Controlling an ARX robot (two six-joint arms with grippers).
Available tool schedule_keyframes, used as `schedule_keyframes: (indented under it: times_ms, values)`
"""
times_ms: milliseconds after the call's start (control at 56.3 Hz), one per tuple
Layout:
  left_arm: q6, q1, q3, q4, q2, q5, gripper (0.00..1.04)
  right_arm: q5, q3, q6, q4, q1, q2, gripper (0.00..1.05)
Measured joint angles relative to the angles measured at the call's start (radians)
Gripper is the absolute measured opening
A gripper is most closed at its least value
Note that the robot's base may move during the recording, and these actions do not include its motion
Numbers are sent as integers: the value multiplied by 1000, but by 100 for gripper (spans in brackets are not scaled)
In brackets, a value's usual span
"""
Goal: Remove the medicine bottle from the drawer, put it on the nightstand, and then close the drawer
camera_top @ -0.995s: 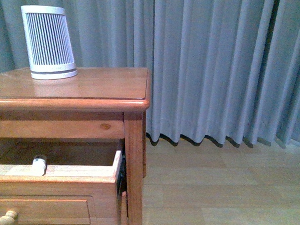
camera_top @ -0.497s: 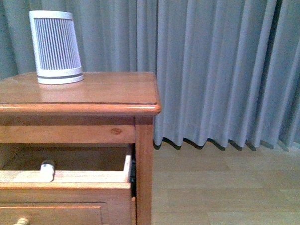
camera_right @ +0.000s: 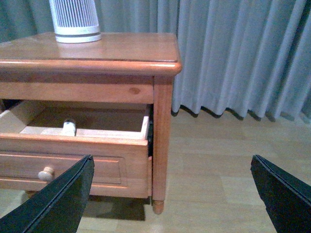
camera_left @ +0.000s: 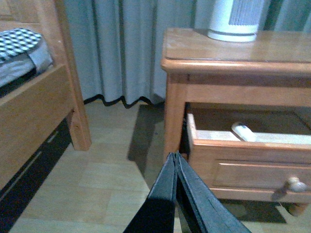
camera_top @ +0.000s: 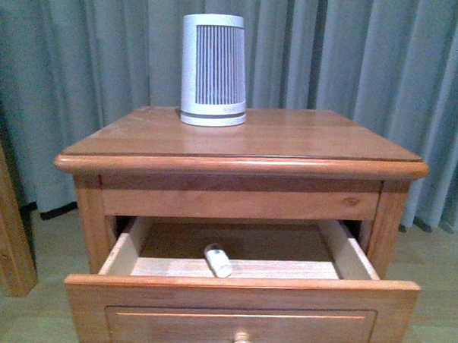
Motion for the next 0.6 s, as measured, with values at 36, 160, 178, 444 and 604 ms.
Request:
schedule_keyframes:
  times_ms: [36, 160, 178, 444, 604]
  values:
    - [0, 0, 0, 0, -3, 2, 3, 5, 0, 0, 0, 0, 0, 98]
    - [0, 0, -46, 0, -42, 4, 3, 7, 0, 0, 0, 0, 0, 98]
    - [0, 0, -49, 0, -42, 4, 3, 7, 0, 0, 0, 0, 0, 98]
    - [-1, 0, -49, 0, -46, 6, 15, -278, 176, 134, -138, -50, 340, 98]
    - [-1, 0, -49, 0, -46, 6, 43, -184, 414, 134, 63, 89, 710, 98]
